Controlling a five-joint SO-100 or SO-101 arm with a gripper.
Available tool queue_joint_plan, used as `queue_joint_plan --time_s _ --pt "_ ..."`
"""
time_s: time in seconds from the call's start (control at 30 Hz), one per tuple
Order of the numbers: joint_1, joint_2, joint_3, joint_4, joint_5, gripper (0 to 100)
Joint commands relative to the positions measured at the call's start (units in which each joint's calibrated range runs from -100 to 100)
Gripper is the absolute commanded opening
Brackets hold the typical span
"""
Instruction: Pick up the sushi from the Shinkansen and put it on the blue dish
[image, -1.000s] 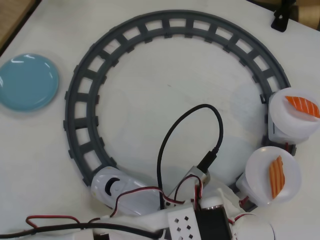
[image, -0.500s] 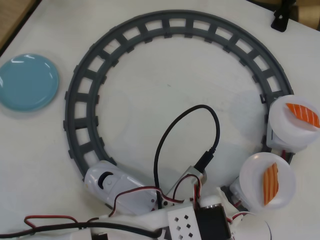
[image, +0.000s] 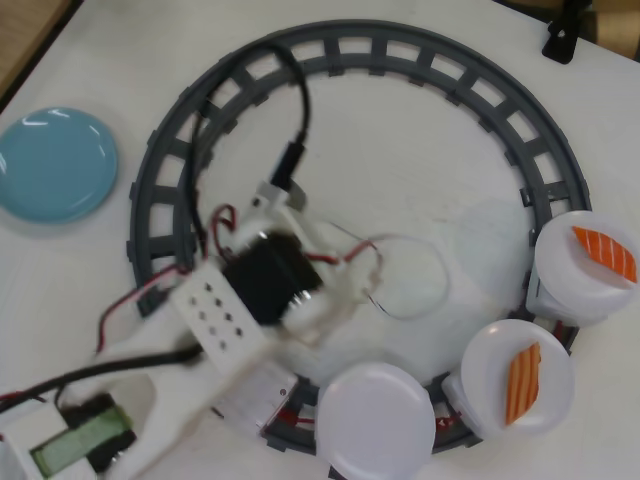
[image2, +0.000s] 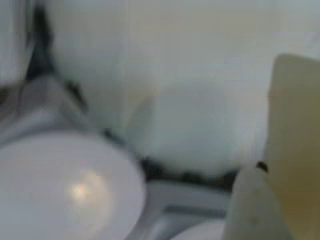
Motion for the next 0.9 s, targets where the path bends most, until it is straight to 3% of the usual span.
queue_joint_plan --time_s 0.0,0.63,0.87 --pt "-10.4 -5.79 1.49 0.92 -2.1 5" --pt "-37.6 12.54 1.22 -12.59 -2.73 5" --pt "-46.58 16.36 1.13 -13.01 -2.84 5"
